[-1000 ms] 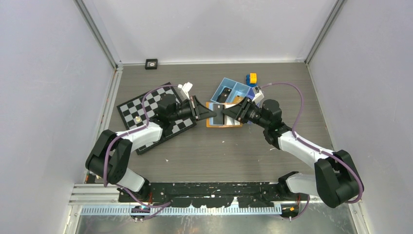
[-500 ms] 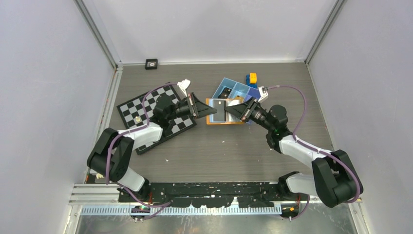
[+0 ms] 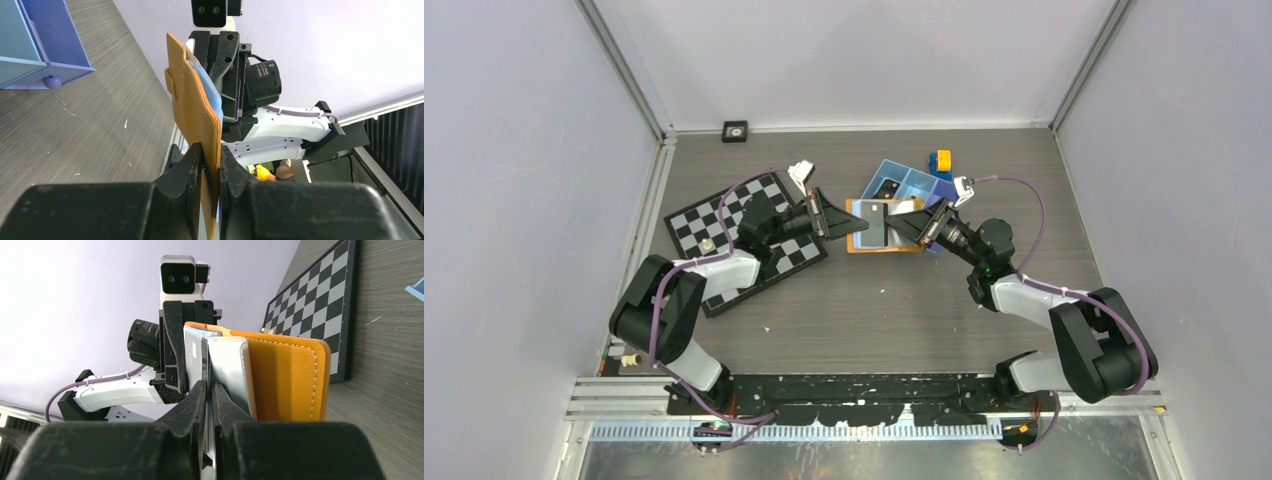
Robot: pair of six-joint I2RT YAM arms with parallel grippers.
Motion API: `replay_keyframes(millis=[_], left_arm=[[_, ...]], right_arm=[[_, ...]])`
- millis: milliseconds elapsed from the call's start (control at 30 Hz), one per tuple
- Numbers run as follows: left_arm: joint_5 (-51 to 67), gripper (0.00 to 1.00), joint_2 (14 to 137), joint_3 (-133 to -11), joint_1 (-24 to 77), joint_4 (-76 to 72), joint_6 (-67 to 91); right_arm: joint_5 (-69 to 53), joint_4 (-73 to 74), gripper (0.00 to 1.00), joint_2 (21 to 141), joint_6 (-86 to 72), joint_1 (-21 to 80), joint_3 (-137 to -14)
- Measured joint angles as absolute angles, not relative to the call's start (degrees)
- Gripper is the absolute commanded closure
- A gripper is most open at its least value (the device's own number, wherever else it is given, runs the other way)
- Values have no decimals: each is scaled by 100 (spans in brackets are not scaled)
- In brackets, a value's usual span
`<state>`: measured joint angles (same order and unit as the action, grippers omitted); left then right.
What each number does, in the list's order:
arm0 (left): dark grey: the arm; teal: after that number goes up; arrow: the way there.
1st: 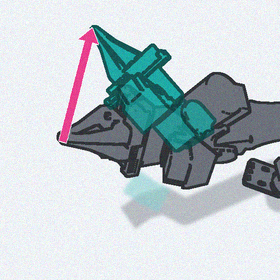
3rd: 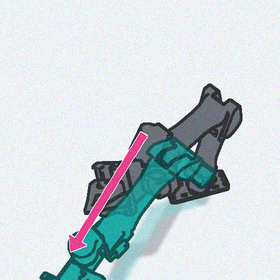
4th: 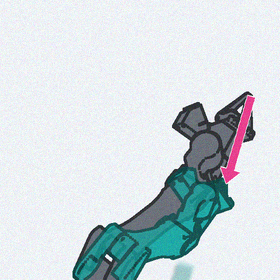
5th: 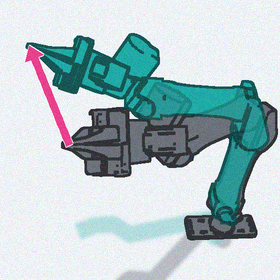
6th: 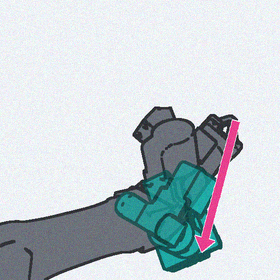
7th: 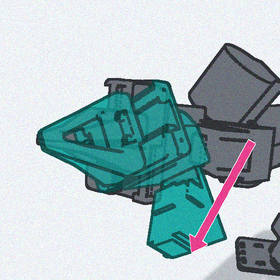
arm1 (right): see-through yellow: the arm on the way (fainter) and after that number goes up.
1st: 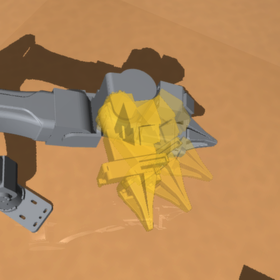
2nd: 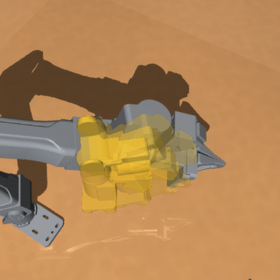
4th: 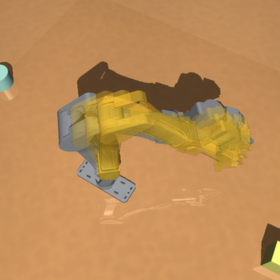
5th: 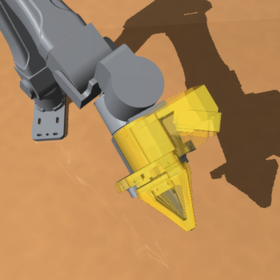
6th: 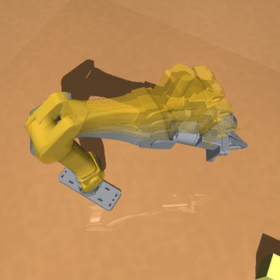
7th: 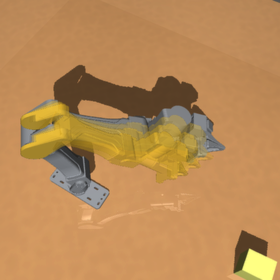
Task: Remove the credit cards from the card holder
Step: Remove the credit card from the card holder.
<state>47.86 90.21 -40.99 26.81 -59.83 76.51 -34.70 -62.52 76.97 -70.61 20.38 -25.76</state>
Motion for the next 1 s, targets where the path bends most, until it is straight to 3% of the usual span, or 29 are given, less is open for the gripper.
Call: replay_keyframes(millis=[133,267,333,367,467,567,1000], left_arm=[[4805,85,9026,-4099,2672,-6020,7655],[4807,66,9028,-4095,2670,-5999,7655],[4807,62,9026,-4093,2676,-6018,7662],[4805,63,9026,-4093,2687,-6029,7673],[4803,86,9026,-4080,2694,-6027,7688],[4786,98,9028,-4032,2670,-6001,7690],[4735,100,9032,-3874,2536,-6250,7911]], right_arm=[[-3465,-6217,99,7686,-7035,2038,-2576],[-3424,-5896,100,7550,-6884,2040,-2578],[-3422,-5697,100,7459,-6803,2040,-2578],[-3422,-5638,99,7443,-6770,2040,-2578],[-3435,-5542,100,7439,-6766,2038,-2578],[-3463,-5621,100,7439,-6801,2003,-2578],[-3527,-5710,99,7439,-6956,1809,-2536]])
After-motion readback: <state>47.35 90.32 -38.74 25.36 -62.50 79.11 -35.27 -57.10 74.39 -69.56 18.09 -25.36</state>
